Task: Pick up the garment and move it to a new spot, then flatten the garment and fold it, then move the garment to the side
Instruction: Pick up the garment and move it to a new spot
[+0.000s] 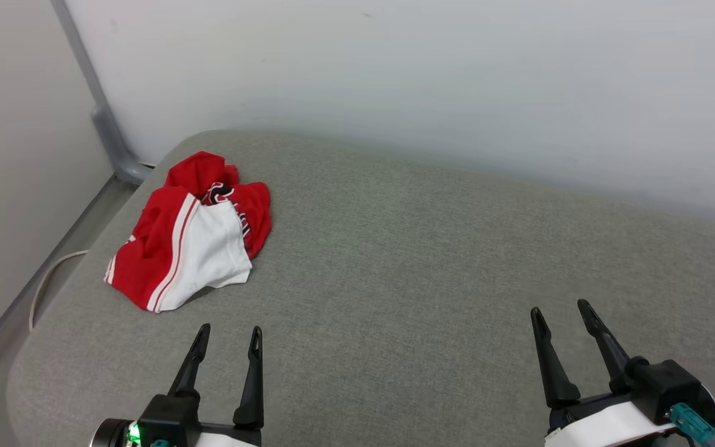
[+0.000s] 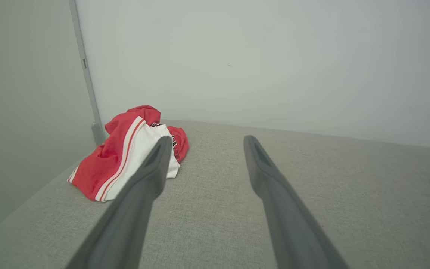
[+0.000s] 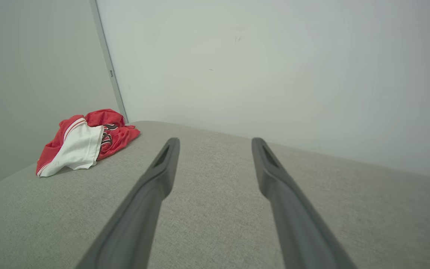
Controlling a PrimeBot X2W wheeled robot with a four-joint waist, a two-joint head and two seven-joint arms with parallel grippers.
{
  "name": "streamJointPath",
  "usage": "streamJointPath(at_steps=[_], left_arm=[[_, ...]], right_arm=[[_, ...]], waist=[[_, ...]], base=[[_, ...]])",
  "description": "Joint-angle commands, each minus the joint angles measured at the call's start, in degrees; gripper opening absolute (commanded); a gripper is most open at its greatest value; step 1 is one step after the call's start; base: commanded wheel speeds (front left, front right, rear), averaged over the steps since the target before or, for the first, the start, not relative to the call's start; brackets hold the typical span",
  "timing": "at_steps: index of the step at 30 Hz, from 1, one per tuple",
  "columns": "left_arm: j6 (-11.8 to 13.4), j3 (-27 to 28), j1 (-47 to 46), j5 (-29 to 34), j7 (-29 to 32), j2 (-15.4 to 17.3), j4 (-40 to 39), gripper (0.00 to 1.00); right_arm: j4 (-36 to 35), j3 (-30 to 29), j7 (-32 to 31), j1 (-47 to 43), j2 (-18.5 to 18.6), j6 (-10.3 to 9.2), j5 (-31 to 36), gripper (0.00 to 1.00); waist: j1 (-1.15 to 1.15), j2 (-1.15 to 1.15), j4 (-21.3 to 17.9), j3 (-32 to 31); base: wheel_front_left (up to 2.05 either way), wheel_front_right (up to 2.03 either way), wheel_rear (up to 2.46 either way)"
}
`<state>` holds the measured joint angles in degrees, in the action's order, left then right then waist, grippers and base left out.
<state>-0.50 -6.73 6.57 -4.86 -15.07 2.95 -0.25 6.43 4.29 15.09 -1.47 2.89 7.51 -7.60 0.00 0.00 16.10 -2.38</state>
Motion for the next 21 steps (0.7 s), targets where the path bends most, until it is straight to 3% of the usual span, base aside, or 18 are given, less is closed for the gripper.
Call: streamJointPath(at_steps=[1, 12, 21], left_arm=[[-0.27, 0.11, 0.38, 0.15, -0.16, -0.11, -0.03, 1.00], [-0.78, 0.91, 0.79, 0.28, -0.16, -0.11, 0.59, 1.00], [-0.80, 2.74, 0.43, 0.23, -0.16, -0.11, 0.41, 1.00]], right_arm=[[0.21, 0.22, 0.12, -0.45, -0.03, -0.04, -0.22, 1.00], [0.22, 1.18, 0.12, -0.50, -0.03, -0.04, -0.71, 1.00], [-0.12, 1.31, 0.12, -0.18, -0.03, -0.04, -0.19, 1.00]], waist=[[0.00, 0.00, 2.02, -0.20], [0.00, 0.00, 6.30, -0.31], [0.00, 0.00, 6.30, 0.20]], base=[[0.00, 0.00, 0.00], [0.00, 0.00, 0.00], [0.00, 0.00, 0.00]])
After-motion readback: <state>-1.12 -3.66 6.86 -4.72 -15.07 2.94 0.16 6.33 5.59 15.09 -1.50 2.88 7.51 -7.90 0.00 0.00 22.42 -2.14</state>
